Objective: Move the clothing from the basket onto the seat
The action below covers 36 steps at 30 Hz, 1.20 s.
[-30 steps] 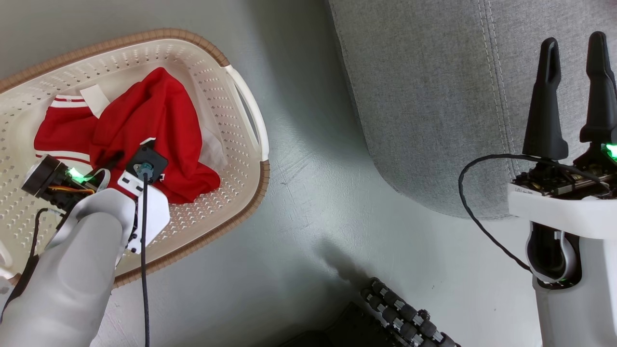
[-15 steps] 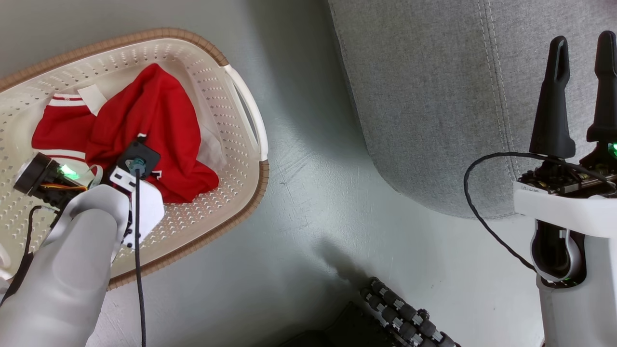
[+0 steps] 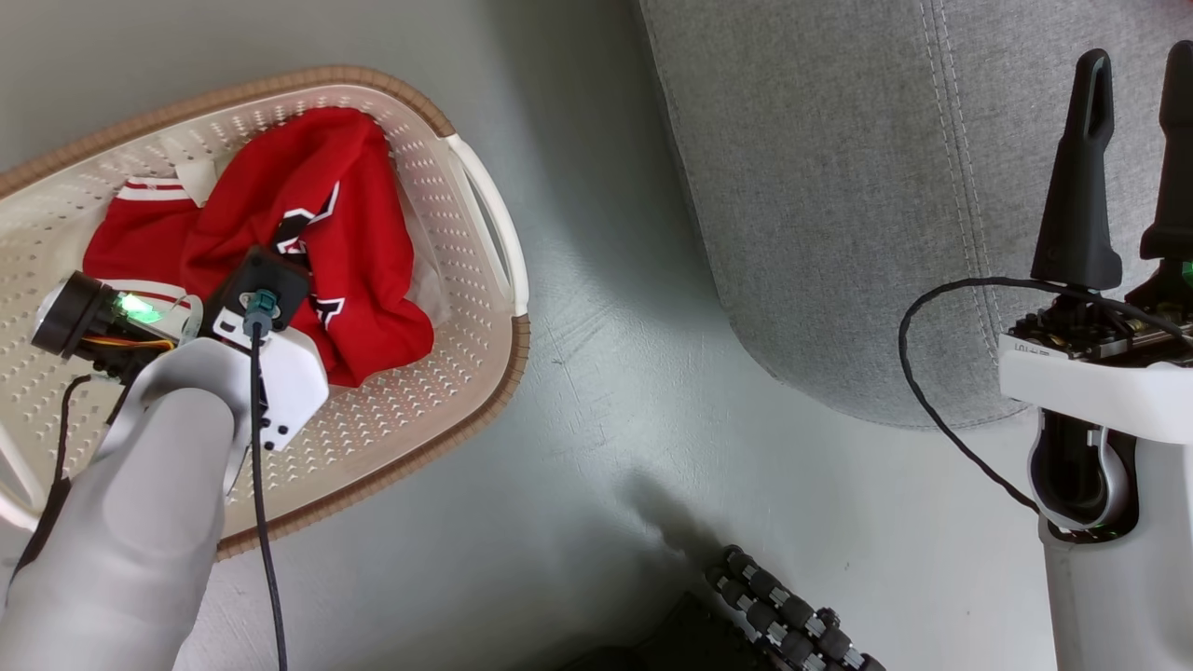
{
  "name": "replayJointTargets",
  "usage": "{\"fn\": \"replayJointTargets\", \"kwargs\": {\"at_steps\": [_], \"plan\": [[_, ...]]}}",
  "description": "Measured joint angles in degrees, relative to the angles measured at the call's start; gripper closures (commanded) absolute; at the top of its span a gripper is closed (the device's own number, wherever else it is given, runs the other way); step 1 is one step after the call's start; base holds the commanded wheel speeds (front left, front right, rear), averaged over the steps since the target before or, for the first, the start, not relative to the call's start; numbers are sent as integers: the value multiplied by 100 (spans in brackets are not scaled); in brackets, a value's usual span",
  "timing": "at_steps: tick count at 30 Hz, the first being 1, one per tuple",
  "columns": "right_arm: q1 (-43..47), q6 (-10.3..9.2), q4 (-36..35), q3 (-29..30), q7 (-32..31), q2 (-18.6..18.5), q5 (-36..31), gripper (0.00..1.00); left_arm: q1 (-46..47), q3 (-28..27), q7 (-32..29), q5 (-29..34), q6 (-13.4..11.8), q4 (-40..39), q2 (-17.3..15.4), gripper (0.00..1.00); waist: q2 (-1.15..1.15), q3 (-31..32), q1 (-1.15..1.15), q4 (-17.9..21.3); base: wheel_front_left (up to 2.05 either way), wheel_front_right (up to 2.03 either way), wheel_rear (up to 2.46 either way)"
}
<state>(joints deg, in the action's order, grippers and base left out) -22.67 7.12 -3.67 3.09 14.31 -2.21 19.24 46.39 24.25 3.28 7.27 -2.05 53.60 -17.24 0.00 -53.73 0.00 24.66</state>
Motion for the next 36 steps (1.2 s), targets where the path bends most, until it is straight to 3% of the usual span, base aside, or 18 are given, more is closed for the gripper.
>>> {"fn": "replayJointTargets", "kwargs": {"at_steps": [17,25,36], "plan": [[-7,0,241,30,14,0,-222,0,-297,-18,769,-146,-201,-352,136,100,0,482,0,-185,0,0,0],[-127,0,304,-7,14,-2,-388,0,-430,11,931,-151,-235,-566,164,100,0,762,0,-327,0,0,0],[-118,0,455,-48,14,-4,-790,0,-676,30,1044,-277,-346,-1089,442,100,0,1280,0,-632,0,0,0]]}}
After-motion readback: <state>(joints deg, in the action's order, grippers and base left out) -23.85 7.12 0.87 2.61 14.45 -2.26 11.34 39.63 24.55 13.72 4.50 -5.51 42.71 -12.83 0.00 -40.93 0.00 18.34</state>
